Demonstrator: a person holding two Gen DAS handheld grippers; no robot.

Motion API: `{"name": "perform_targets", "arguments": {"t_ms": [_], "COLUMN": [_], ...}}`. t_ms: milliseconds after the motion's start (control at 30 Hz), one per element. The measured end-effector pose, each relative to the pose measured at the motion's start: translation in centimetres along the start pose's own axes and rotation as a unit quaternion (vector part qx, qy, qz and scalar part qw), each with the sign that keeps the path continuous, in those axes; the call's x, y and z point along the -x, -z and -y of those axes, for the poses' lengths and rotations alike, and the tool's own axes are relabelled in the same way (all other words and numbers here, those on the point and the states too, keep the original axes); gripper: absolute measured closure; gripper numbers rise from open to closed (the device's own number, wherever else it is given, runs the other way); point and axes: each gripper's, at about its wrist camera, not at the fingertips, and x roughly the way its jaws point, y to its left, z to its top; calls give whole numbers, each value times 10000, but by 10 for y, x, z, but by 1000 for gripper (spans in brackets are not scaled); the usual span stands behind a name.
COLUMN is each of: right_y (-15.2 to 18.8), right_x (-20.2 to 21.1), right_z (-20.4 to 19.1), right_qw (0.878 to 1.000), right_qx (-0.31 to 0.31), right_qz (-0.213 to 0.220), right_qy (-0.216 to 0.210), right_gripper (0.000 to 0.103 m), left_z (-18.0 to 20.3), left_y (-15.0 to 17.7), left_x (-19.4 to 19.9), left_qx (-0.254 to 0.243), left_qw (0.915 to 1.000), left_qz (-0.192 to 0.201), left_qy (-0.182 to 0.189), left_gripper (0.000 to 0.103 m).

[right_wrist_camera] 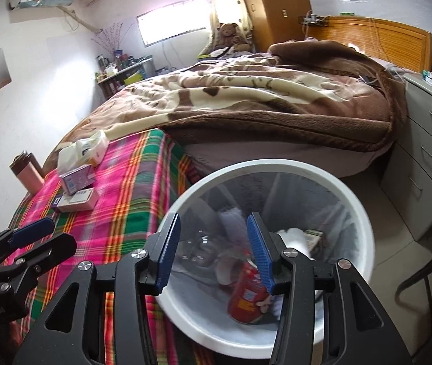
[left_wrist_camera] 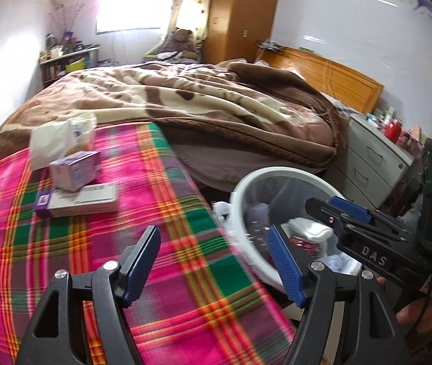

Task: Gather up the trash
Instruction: 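Move both tools back over the remaining trash on the cloth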

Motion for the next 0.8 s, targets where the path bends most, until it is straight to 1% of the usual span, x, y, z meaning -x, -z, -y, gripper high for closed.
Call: {"name": "perform_targets", "arguments": {"t_ms": [233,500,667,800], "right_y": [-3,-9,-12,-15], "right_x": [-16,-51,-75,-88], "right_z": [-31,-73,-99,-111], "right_qw": [9991,9950,9904,9877], "right_qx": [329,677,1009,1137], "right_qz": [-108,-367,-535,-635], "right_qy": [-230,-631,-772,-871], "right_gripper": [50,49,49,49], "left_z": [-52,-104,-131,-148], "left_y": [5,8,8,6], "left_x": [5,4,-1,-6], "left_qx": [428,818,963,1025], "left_qw": [9984,9938,9915,9900], "left_qz": [8,-67,-120,-172], "left_qy": [-361,-751,-865,-954], "left_gripper": [28,28,28,28]}}
